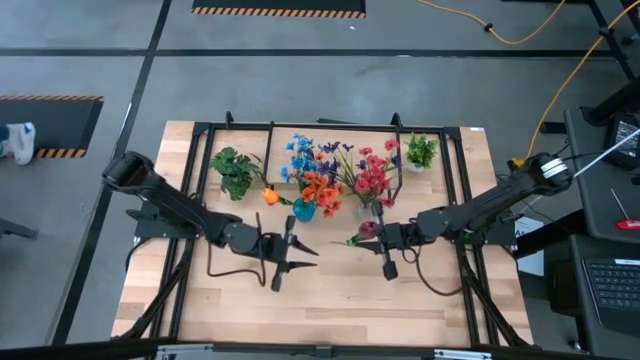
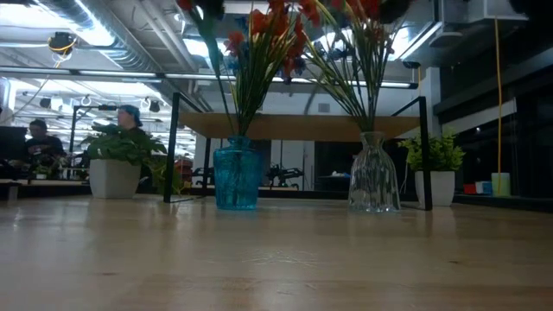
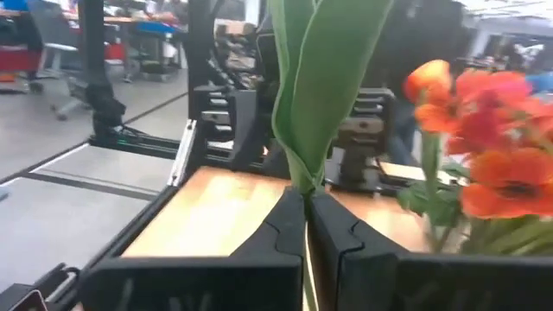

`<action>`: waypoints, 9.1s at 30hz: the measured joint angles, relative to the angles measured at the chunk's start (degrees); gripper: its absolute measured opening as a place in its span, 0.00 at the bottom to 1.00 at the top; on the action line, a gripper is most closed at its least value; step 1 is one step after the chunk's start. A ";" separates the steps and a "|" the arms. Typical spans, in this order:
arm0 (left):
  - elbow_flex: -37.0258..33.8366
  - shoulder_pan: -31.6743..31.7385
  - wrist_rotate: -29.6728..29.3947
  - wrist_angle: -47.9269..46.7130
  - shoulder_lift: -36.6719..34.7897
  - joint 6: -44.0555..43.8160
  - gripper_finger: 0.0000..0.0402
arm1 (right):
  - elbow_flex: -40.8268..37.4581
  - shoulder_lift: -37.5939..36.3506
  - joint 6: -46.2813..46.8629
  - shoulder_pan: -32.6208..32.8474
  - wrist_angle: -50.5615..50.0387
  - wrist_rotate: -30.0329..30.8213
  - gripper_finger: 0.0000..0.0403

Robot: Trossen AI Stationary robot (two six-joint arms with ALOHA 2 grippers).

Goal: Pick and place flowers into a vace then onto a shelf
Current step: Put the red flower into the transparent vase, then put the transparent vase on the shelf

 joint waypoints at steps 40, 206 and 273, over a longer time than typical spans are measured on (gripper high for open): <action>0.00 -2.76 -7.06 -5.78 -3.96 1.44 0.25 | -5.86 -17.88 -0.99 14.68 -13.71 47.27 0.00; -0.02 -14.69 -38.38 -40.54 -13.14 -27.66 0.25 | -18.28 -14.21 31.10 12.72 -29.85 38.85 0.46; -0.02 -14.21 -38.36 -40.75 -10.56 -27.07 0.25 | -20.90 15.27 19.89 -7.85 16.80 30.75 0.30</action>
